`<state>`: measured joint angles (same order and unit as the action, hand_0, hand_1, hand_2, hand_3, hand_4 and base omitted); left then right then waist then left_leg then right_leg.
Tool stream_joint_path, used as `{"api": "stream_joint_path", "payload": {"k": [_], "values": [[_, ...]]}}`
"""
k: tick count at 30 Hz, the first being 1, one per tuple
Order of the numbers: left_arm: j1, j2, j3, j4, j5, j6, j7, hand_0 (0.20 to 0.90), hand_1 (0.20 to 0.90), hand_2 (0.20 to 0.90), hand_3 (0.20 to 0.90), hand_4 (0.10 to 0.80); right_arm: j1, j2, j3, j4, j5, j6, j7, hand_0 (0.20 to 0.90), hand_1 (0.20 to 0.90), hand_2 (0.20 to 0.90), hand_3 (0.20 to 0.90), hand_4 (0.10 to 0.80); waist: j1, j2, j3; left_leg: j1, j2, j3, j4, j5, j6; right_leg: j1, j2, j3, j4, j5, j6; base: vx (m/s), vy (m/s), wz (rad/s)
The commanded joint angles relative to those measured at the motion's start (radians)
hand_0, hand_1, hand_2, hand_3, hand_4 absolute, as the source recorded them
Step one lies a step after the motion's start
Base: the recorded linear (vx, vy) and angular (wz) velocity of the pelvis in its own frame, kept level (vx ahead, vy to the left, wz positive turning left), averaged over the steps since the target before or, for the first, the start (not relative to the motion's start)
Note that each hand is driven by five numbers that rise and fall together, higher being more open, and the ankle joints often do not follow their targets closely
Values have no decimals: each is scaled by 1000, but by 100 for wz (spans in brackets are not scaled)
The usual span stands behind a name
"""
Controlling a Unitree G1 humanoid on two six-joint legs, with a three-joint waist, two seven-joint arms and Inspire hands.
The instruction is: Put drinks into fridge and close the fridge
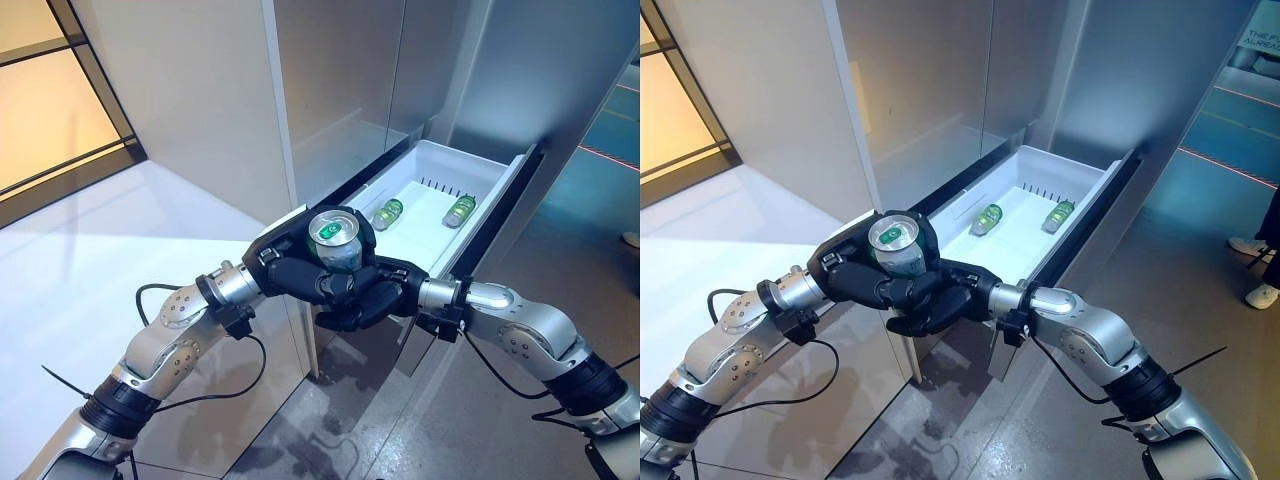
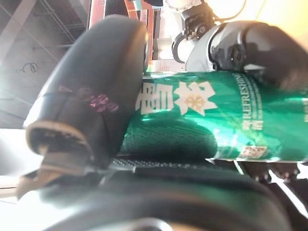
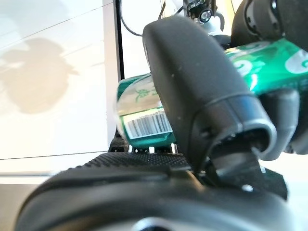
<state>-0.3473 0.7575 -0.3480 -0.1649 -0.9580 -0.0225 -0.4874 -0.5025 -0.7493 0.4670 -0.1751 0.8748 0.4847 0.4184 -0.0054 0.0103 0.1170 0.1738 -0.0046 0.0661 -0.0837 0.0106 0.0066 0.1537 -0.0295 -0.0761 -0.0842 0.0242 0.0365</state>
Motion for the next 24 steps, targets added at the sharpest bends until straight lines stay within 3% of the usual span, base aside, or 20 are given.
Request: {"api": "stream_joint_path", "payload": {"k": [1,23,24], "values": [[-189,-35,1,-18,-112,-132,-14,300,300,300,200,100,-129,36,-34,-9,101,-62,-5,300,300,300,200,100,-6,-21,-83,-9,-41,-55,21,-50,-1,-8,29,-32,70,-78,25,0,0,0],[-200,-35,-35,4,-77,-96,-27,300,300,300,200,100,-164,40,-24,24,96,-95,-97,300,300,300,200,100,-6,-19,-76,-3,-48,-57,40,-64,9,-7,23,-30,89,-85,24,0,0,0],[-201,-31,-35,6,-74,-97,-31,375,375,375,288,188,-164,39,-25,27,93,-98,-96,300,300,300,200,100,-6,-19,-76,-3,-48,-57,39,-63,9,-6,23,-30,89,-85,24,0,0,0]]}}
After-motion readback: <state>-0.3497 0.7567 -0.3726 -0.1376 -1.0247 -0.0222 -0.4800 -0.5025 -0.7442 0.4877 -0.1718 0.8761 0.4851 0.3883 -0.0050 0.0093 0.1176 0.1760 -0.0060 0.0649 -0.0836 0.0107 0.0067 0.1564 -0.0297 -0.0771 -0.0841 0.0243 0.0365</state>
